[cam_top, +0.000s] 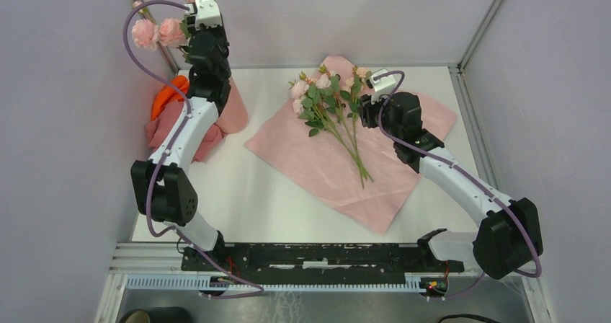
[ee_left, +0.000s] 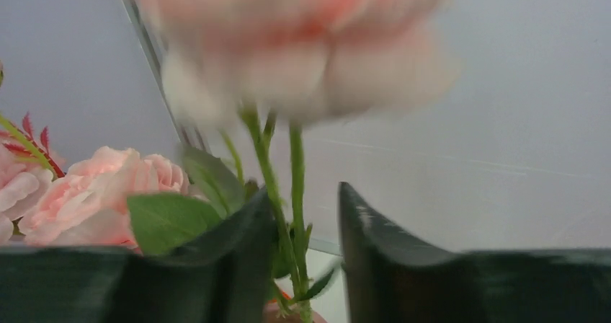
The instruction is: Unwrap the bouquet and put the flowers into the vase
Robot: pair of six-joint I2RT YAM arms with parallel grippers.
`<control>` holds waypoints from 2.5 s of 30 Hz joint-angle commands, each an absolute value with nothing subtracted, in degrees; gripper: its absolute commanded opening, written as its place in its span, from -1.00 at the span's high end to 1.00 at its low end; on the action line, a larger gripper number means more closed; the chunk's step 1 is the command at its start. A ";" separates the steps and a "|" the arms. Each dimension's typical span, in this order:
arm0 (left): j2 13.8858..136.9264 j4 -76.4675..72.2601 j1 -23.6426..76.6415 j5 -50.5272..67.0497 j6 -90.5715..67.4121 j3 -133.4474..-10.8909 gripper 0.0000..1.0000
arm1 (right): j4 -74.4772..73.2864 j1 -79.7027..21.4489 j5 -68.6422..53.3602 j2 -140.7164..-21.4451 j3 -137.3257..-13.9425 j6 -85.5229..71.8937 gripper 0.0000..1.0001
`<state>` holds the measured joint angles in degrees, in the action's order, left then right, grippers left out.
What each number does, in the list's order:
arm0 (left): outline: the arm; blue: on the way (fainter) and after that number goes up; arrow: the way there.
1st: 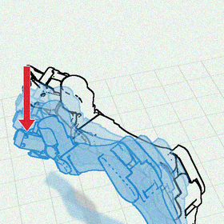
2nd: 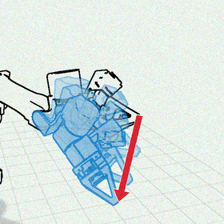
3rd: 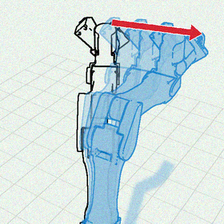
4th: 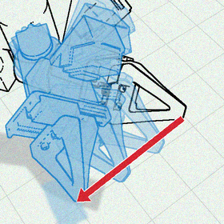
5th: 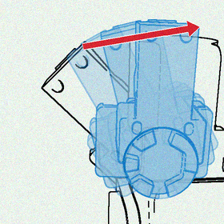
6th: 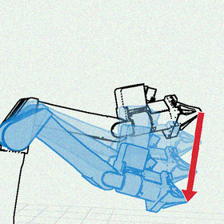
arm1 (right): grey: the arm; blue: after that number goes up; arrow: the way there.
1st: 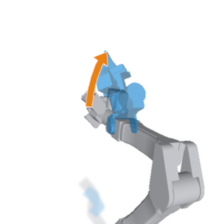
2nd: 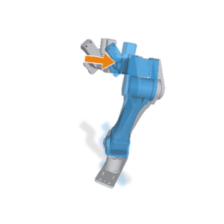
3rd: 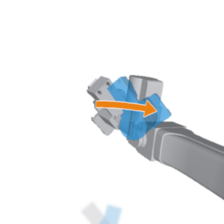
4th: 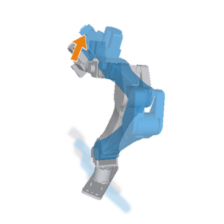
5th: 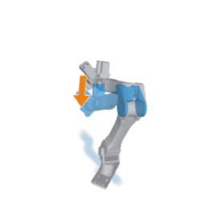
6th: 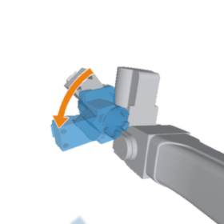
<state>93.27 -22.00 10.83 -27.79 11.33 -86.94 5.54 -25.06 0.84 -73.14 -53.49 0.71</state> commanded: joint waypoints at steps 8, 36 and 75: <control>92.14 -21.26 10.58 -30.54 0.71 -84.56 -1.00 | 7.65 -24.83 0.35 -73.89 -53.17 0.05 0.11; 87.62 9.02 10.66 -13.46 -19.12 -89.40 -1.00 | 3.86 -24.63 -0.47 -109.29 -72.56 -2.46 0.18; 85.83 4.21 11.94 19.64 -32.67 -90.26 -0.82 | 4.47 -24.00 -6.14 -98.08 -73.97 -3.58 1.00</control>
<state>84.58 8.64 11.33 11.42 -28.10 -90.15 0.97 -24.21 -3.51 -105.25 -75.31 -2.28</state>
